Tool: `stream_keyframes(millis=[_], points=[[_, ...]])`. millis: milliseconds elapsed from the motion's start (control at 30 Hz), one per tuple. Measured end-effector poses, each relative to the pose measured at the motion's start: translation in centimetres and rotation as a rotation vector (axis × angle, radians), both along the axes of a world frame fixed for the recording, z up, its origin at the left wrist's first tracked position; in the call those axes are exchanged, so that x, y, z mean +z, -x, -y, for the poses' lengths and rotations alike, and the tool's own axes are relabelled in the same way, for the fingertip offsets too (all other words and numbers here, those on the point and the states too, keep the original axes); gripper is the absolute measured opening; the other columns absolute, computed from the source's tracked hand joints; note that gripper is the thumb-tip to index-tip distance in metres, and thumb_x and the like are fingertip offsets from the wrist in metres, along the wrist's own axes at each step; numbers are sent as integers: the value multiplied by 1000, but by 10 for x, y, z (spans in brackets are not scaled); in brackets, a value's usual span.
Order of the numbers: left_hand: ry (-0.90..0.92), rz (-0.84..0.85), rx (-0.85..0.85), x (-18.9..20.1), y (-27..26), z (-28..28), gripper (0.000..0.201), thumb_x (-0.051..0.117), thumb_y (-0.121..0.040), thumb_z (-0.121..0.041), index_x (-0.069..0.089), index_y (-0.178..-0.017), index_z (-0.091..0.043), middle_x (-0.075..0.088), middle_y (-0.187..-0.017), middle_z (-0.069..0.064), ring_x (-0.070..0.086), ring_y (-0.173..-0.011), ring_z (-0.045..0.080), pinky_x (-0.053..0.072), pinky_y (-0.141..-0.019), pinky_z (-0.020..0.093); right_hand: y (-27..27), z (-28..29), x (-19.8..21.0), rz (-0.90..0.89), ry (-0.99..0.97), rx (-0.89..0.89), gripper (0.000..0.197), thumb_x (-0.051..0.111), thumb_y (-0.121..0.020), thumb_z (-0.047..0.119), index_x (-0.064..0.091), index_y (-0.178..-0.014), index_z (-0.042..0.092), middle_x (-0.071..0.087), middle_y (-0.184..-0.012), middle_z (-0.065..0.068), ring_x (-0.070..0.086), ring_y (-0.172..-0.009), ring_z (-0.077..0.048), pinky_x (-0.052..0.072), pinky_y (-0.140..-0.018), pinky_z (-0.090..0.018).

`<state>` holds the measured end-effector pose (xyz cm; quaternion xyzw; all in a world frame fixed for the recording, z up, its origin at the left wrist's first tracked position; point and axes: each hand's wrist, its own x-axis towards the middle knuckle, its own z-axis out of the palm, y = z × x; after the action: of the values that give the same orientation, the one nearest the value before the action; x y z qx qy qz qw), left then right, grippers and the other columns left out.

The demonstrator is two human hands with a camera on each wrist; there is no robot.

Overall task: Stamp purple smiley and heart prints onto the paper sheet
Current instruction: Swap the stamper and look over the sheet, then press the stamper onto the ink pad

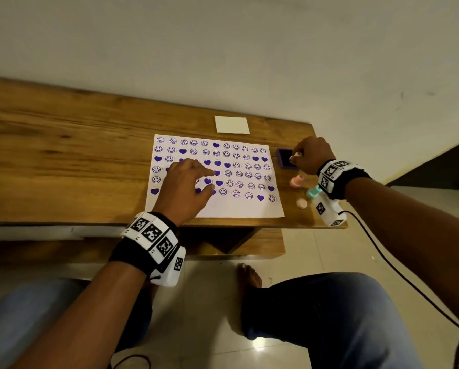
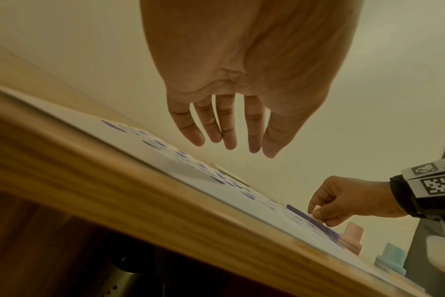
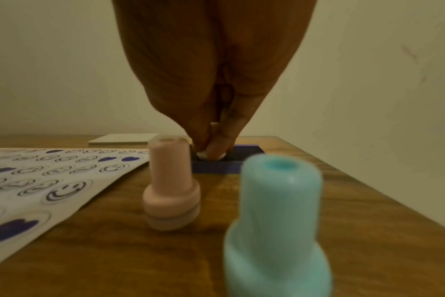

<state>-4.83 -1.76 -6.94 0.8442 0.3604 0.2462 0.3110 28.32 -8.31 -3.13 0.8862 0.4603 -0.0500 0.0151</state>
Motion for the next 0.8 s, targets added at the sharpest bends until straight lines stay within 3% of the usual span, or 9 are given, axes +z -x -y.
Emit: stream_keyframes(millis=[200,400,500,567,667,733,800], points=[[13,-28,7,2,2,-1,30,68,-86,-26,67,-116,-22,58,-118,2,46,-116,23,30,-93,26,1,-4,11,-29,47,20,24,74,-86,22,76,-106,9,70,-112,-14,63,-106,-32,48,-82,-33],[-4,-134,8,12,24,-20,34,71,-83,-29,68,-116,-21,61,-121,3,52,-114,24,35,-91,29,7,-6,14,-45,40,4,23,76,-84,22,76,-104,10,70,-112,-13,64,-105,-31,44,-76,-28],[51,-151,17,14,48,-46,38,74,-81,-19,67,-118,-16,60,-128,7,54,-117,26,39,-97,30,9,-6,22,-64,-66,-36,19,75,-83,21,77,-99,11,72,-109,-13,65,-104,-31,45,-78,-29],[97,-215,15,15,64,-62,48,75,-78,-18,62,-125,-18,52,-139,8,48,-127,27,38,-107,39,14,-4,31,-63,-228,-56,17,72,-83,22,77,-97,12,73,-105,-11,65,-101,-30,45,-81,-30],[120,-400,-43,10,76,-70,67,74,-77,-35,48,-138,-30,35,-153,-1,27,-141,26,24,-116,45,32,6,42,-77,-343,-24,17,71,-86,26,77,-96,14,74,-100,-8,66,-97,-26,48,-83,-32],[86,-544,-93,4,76,-65,75,73,-77,-46,36,-143,-41,21,-157,-11,12,-146,24,13,-118,51,48,17,43,-111,-374,-1,15,73,-85,27,77,-93,15,74,-93,-4,66,-92,-23,49,-78,-30],[75,-641,-116,-3,73,-59,80,69,-75,-57,29,-143,-49,12,-158,-17,2,-148,19,5,-117,56,65,29,41,-149,-388,20,12,74,-85,27,77,-91,16,69,-82,2,65,-85,-20,42,-67,-24]])
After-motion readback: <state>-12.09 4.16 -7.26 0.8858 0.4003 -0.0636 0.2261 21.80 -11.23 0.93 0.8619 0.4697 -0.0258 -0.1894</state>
